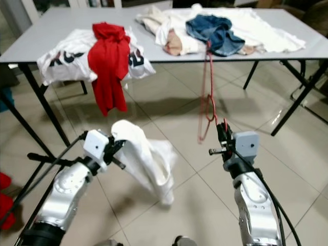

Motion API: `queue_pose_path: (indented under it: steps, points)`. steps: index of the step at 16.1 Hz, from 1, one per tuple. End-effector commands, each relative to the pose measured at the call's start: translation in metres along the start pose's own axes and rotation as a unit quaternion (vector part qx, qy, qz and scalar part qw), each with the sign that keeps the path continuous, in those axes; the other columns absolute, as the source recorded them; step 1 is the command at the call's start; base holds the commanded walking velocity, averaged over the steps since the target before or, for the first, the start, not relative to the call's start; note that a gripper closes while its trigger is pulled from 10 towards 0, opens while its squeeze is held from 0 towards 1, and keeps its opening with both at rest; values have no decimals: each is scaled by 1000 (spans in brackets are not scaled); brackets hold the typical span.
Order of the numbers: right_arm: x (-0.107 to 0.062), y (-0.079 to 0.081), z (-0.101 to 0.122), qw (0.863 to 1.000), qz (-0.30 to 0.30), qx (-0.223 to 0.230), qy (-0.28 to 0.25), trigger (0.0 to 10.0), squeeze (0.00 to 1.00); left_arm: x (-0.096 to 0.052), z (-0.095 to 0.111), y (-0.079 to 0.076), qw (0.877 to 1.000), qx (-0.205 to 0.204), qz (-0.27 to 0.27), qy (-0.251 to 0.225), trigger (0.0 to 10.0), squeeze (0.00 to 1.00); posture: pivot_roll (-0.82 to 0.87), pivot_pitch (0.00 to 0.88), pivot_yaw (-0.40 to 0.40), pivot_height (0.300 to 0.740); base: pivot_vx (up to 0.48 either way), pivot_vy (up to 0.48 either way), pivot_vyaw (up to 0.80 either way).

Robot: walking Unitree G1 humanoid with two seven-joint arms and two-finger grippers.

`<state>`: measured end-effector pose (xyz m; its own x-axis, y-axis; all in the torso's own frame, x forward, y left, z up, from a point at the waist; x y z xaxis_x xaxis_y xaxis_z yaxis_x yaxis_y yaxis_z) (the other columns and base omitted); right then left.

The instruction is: Hang hanger

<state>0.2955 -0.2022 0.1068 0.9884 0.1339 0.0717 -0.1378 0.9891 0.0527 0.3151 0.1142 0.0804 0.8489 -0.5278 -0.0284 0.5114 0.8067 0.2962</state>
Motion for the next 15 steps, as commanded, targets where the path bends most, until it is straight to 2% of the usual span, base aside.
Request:
queue_pose_path:
  steps: [1,5,9,15]
  points:
    - [3,0,3,1000,4,-8,-1,10000,0,1,5,2,1000,1,-3,-7,10000,0,84,30,47,740,0,0,0]
    - [4,4,-1,1000,-17,9,-2,10000,0,4,7,-5,1000,-20,1,-7,10000,0,82,29,49,740,0,0,0]
    - [1,7,-6,999,-37,21,-2,10000,0,2,-1,-14,999,-41,2,11,10000,0,76,28,58,740,0,0,0]
    - [8,7,-2,998,-52,25,-13,10000,0,9,4,-19,999,-49,4,6,10000,0,73,26,63,740,422,0,0]
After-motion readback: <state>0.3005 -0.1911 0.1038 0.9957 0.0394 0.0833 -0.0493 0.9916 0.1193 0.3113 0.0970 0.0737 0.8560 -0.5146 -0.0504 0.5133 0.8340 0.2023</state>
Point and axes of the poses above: a point about 5 cm out from each wrist's last joint towards the gripper, its own x axis pointing out of the wrist towards the gripper, its own z axis along the axis of the wrist's last joint, y = z × x, the point moved 4 cm from there along x, pointing out of the wrist towards the gripper, and after that the axes turned 7 degrees about x, right-handed, at the moved point
